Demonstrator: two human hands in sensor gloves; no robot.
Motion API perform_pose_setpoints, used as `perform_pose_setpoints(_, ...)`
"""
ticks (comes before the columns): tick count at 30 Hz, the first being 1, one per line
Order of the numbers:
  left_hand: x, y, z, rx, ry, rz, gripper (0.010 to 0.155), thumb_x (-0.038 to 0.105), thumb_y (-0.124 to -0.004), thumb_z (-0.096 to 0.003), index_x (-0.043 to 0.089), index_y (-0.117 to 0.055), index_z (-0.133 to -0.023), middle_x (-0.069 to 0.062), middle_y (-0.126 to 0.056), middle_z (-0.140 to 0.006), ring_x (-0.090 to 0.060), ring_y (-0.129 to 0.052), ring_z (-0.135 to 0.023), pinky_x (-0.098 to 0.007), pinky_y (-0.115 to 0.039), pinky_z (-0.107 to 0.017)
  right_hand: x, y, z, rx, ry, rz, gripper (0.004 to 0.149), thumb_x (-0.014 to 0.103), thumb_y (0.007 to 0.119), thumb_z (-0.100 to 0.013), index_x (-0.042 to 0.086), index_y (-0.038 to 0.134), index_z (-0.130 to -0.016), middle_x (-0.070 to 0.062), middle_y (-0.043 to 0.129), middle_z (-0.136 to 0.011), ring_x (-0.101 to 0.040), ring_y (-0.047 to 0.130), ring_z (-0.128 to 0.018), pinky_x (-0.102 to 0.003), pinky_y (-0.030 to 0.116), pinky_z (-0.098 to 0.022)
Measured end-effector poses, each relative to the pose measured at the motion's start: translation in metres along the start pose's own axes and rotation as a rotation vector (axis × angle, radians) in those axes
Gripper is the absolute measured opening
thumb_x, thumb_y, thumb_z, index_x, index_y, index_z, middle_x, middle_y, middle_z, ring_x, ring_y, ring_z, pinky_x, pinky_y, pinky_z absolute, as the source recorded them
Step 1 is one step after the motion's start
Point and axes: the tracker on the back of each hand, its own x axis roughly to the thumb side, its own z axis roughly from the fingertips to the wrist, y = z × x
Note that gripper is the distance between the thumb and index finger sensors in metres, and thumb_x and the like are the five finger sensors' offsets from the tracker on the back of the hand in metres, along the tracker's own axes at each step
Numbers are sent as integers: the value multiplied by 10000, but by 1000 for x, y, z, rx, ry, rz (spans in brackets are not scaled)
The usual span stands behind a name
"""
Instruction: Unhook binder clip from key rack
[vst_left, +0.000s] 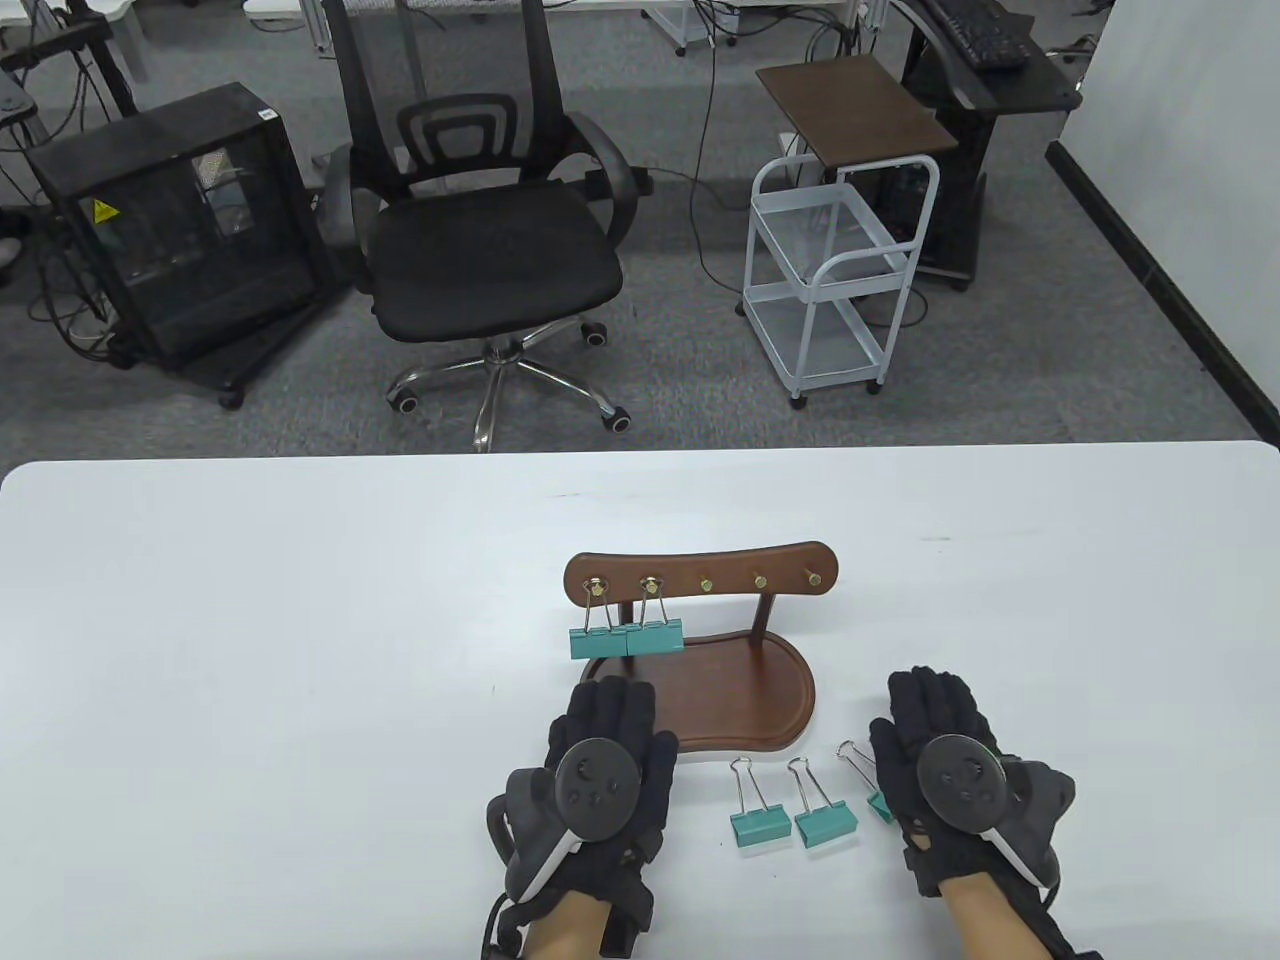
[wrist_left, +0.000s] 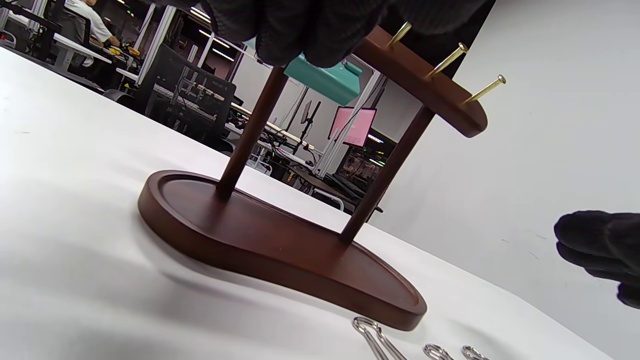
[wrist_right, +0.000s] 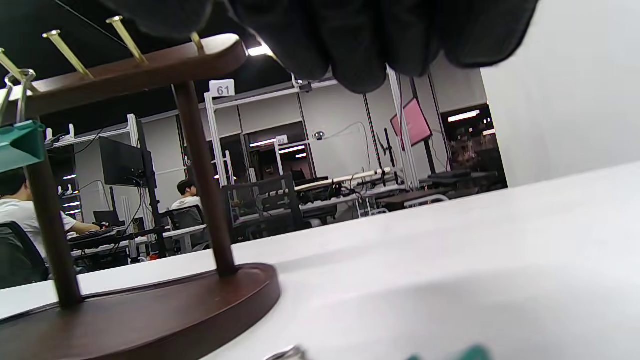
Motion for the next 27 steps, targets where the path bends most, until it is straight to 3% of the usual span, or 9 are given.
perform_pose_setpoints(9, -4, 3, 0, 39, 19, 22, 623, 564, -564, -547, 291, -585, -1106, -15, -548, -1191, -291, -450, -1116, -514, -456, -766, -4, 8, 2, 22, 2, -31, 585, 509, 651, -391, 189, 677, -880, -122, 710, -951, -388, 666, -867, -502, 675, -601)
perform_pose_setpoints(13, -8, 6, 0, 86, 53, 27, 608, 522, -720, -544, 285, -623, -1095, -24, -609, -1178, -320, -531, -1103, -521, -504, -758, -1, 11, 3, 45, -8, -21, 587, 511, 653, -392, 188, 677, -881, -122, 714, -951, -389, 668, -866, -501, 678, -600)
perform_pose_setpoints(19, -9, 6, 1, 132, 72, -16, 688, 539, -799, -513, 263, -589, -1107, -77, -618, -1170, -363, -605, -1088, -562, -581, -740, -5, 14, 3, 95, 28, -30, 582, 500, 651, -399, 189, 664, -890, -125, 695, -962, -389, 649, -876, -503, 665, -609)
perform_pose_setpoints(23, -9, 3, 3, 157, 64, -41, 738, 627, -755, -510, 262, -556, -1119, -74, -632, -1156, -348, -673, -1065, -556, -635, -727, -5, 16, 4, 120, 53, -73, 583, 497, 651, -401, 187, 656, -895, -128, 685, -967, -391, 637, -882, -505, 657, -612)
perform_pose_setpoints(27, -19, 3, 4, 113, -21, 60, 926, 835, -550, -441, 259, -464, -1161, -82, -597, -1185, -374, -655, -1081, -532, -623, -760, -3, 17, 5, 133, 45, -76, 582, 497, 650, -402, 189, 655, -896, -126, 685, -968, -390, 638, -881, -503, 658, -613)
